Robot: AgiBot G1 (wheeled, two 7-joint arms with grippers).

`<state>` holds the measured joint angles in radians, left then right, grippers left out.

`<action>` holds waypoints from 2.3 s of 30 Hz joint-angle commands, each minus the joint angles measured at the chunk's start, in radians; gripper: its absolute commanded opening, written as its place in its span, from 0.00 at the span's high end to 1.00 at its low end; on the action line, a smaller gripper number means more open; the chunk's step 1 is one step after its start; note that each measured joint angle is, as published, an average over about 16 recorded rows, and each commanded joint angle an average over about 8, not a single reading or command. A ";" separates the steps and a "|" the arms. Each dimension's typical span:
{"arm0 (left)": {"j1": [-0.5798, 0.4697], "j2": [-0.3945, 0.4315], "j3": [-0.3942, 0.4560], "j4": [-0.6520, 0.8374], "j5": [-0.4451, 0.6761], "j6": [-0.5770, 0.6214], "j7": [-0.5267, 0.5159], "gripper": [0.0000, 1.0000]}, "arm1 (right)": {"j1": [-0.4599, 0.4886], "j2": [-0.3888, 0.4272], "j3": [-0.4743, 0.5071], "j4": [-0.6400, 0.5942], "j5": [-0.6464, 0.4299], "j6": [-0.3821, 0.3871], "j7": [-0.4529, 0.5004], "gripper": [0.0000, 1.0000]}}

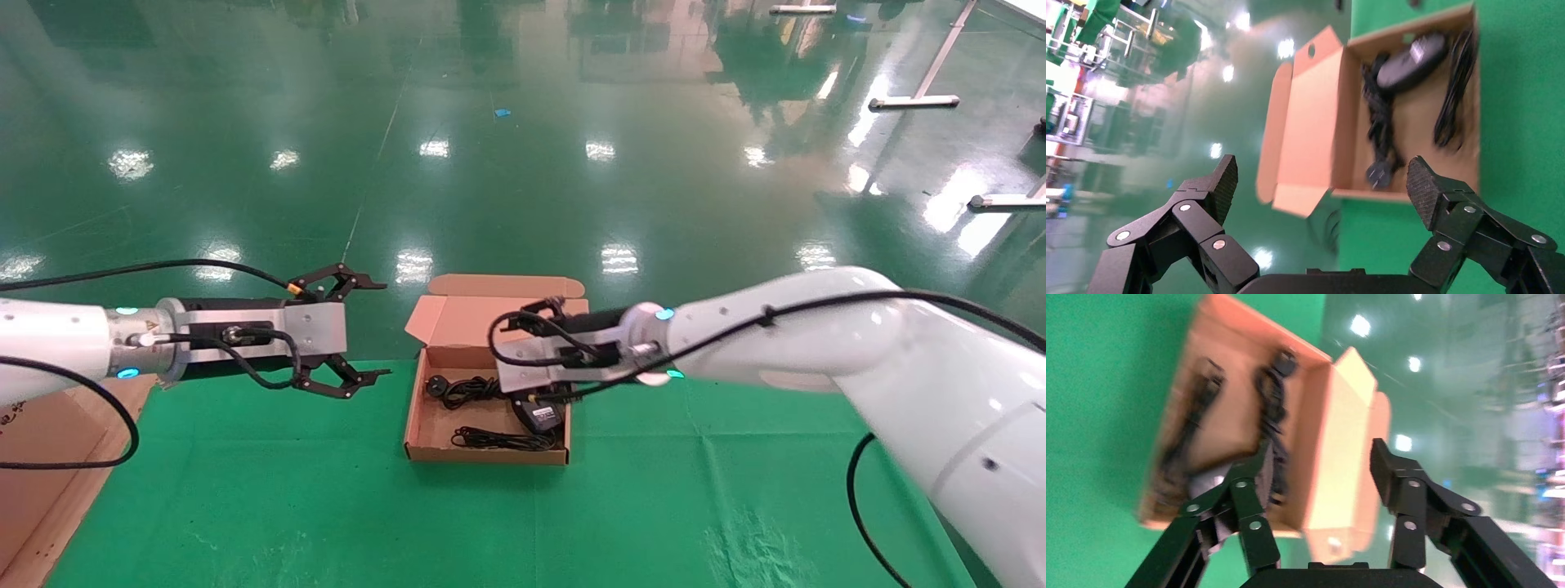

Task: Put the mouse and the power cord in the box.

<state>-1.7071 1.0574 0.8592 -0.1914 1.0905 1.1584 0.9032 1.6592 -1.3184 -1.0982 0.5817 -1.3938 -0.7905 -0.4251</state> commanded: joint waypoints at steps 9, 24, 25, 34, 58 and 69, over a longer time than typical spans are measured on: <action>0.104 -0.073 -0.095 -0.180 -0.059 0.056 -0.179 0.00 | -0.098 0.118 0.137 0.117 0.111 -0.117 0.102 0.00; 0.273 -0.193 -0.250 -0.472 -0.156 0.146 -0.471 0.00 | -0.255 0.308 0.357 0.306 0.289 -0.307 0.267 0.00; 0.285 -0.201 -0.261 -0.492 -0.162 0.152 -0.491 0.00 | -0.266 0.321 0.372 0.319 0.301 -0.320 0.278 0.00; 0.387 -0.273 -0.355 -0.669 -0.220 0.206 -0.668 0.00 | -0.361 0.437 0.505 0.434 0.409 -0.435 0.378 0.00; 0.639 -0.451 -0.586 -1.105 -0.364 0.341 -1.097 0.00 | -0.593 0.718 0.832 0.713 0.674 -0.716 0.617 0.00; 0.645 -0.455 -0.591 -1.113 -0.370 0.344 -1.101 0.00 | -0.598 0.722 0.837 0.718 0.679 -0.720 0.619 0.00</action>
<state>-1.0604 0.6013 0.2663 -1.3077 0.7204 1.5036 -0.2000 1.0600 -0.5947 -0.2589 1.3013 -0.7131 -1.5126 0.1950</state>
